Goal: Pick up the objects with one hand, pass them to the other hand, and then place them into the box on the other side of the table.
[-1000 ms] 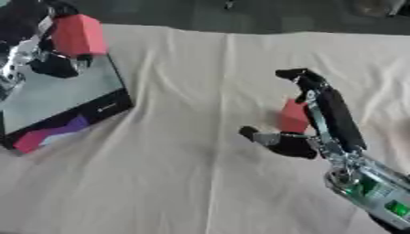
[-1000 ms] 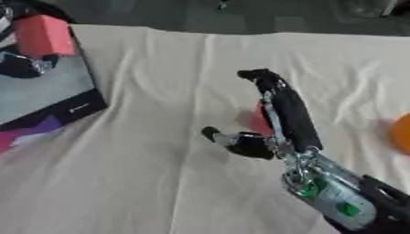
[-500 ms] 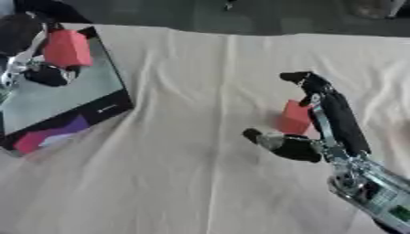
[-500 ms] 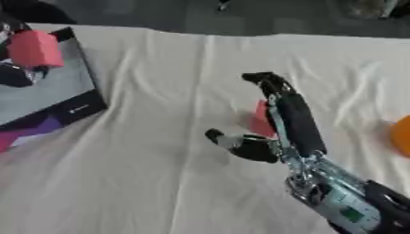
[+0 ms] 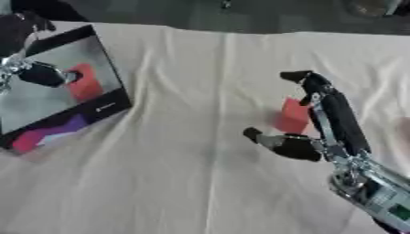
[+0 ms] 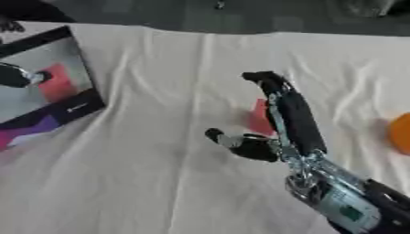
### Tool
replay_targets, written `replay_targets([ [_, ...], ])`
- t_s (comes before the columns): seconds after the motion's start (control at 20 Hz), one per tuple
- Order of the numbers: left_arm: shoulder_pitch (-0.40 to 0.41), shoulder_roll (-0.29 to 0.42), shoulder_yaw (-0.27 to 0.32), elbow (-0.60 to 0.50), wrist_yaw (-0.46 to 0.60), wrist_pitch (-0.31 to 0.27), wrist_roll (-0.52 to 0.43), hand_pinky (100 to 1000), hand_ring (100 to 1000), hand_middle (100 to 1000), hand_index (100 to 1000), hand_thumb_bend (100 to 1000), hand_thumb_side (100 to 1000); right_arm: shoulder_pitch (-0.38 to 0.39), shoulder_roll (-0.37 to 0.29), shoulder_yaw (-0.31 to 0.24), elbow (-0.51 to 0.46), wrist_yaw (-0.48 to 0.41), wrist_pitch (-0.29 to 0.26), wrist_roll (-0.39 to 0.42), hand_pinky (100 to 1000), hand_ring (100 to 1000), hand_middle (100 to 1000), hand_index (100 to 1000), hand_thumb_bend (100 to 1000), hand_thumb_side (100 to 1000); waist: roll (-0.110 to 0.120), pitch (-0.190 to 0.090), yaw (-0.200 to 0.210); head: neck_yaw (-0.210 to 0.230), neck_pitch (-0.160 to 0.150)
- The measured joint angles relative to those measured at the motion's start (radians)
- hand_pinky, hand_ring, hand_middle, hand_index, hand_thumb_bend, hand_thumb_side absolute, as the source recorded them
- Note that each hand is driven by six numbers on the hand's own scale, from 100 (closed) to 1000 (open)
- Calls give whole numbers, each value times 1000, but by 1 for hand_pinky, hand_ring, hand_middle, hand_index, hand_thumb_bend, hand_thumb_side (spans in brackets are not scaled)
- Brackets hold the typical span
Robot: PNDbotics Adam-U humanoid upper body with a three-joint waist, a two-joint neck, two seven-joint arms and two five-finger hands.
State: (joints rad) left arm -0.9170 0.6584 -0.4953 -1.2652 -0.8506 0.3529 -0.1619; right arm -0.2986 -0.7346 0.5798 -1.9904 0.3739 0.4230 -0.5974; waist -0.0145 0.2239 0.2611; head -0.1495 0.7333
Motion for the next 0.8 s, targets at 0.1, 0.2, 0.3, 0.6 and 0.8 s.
replay_targets([
  [0.1,0,0,3,0,-3,-1,-10,842,838,772,860,746,780,0,0,0,0,0,0,0,544,868,748,831,751,419,0,0,0,-7,4],
  [0.2,1,0,6,-1,-4,2,-17,849,833,765,851,691,739,2,0,-1,0,0,0,0,546,868,748,831,751,421,0,0,0,-12,4],
  [0.3,2,0,12,-9,0,8,-22,855,826,757,841,633,671,8,0,-3,0,0,0,0,547,868,749,832,752,422,0,0,-1,-18,4],
  [0.6,19,26,24,-116,75,40,-34,886,803,737,811,437,540,28,-11,-29,0,-1,-19,31,573,874,762,836,728,424,0,0,-12,-64,20],
  [0.8,26,67,43,-223,160,70,-65,914,785,721,788,314,521,36,-49,-79,0,-20,-50,106,595,883,780,834,717,427,0,-1,-15,-104,28],
])
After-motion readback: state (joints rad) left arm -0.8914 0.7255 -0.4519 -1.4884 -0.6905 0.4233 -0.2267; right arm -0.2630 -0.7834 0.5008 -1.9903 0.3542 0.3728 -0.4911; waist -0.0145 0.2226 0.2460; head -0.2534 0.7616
